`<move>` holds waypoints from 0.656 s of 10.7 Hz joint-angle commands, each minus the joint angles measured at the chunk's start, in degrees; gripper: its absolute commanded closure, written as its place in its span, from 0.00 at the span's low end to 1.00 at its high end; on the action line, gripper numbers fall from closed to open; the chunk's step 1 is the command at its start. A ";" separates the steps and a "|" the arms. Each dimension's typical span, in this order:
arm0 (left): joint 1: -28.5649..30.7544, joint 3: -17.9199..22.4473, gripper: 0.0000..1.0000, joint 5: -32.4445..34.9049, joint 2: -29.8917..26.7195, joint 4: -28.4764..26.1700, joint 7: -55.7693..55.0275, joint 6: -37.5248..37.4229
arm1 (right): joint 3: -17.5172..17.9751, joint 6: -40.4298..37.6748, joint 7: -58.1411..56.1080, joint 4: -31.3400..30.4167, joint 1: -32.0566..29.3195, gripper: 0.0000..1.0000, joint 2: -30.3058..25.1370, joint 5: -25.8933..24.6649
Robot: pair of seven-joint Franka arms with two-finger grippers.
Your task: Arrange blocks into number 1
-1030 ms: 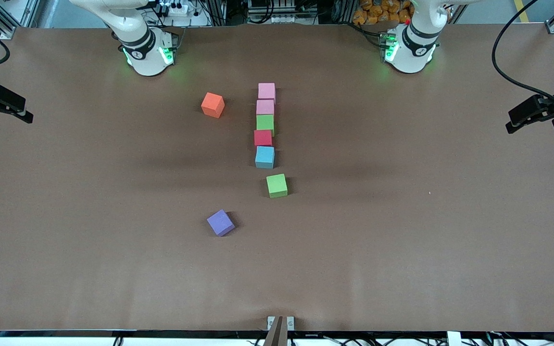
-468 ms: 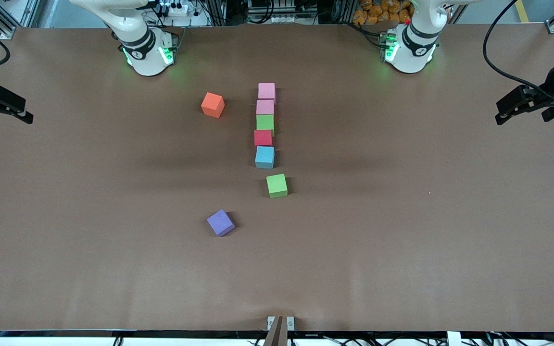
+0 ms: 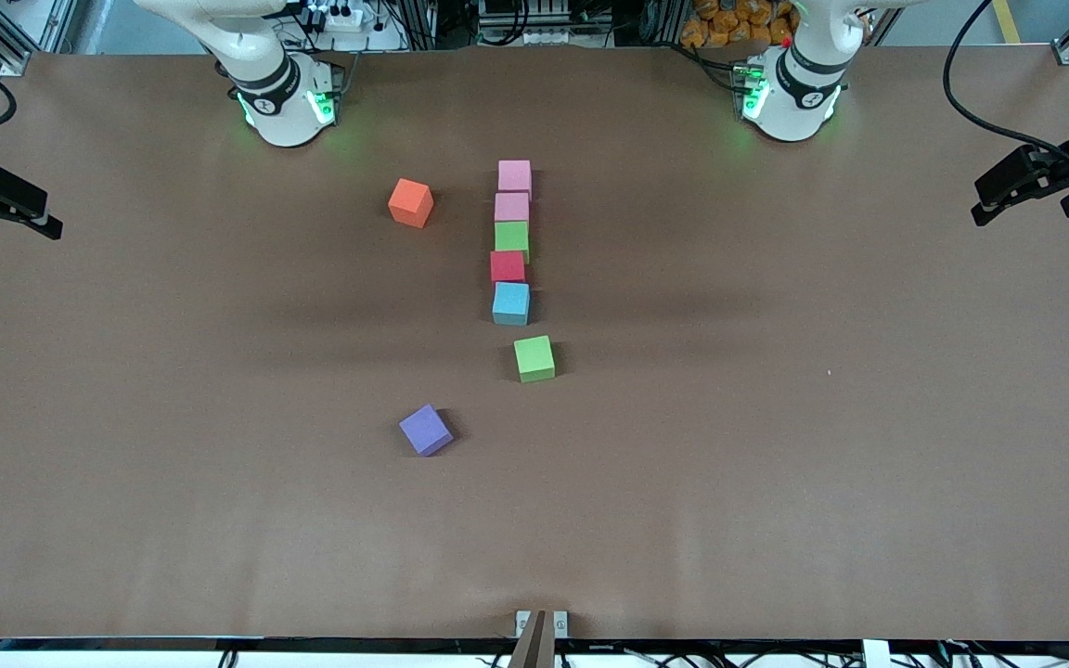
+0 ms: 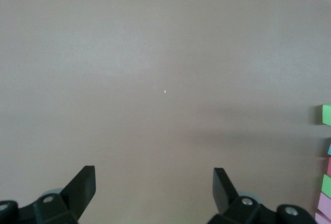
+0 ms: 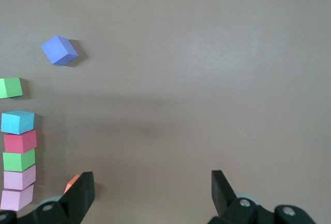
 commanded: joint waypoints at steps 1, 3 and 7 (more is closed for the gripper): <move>0.96 -0.48 0.00 -0.94 -1.57 -1.90 3.18 1.09 | 0.85 -0.36 -0.79 0.41 -1.50 0.00 0.09 1.20; 0.96 -0.66 0.00 -0.85 -1.57 -1.64 3.28 1.09 | 0.85 -0.45 -0.71 0.33 -1.50 0.00 0.09 1.20; 0.79 -0.74 0.00 -0.68 -1.83 -1.63 4.67 0.92 | 0.85 -0.45 -0.71 0.33 -1.50 0.00 0.09 1.20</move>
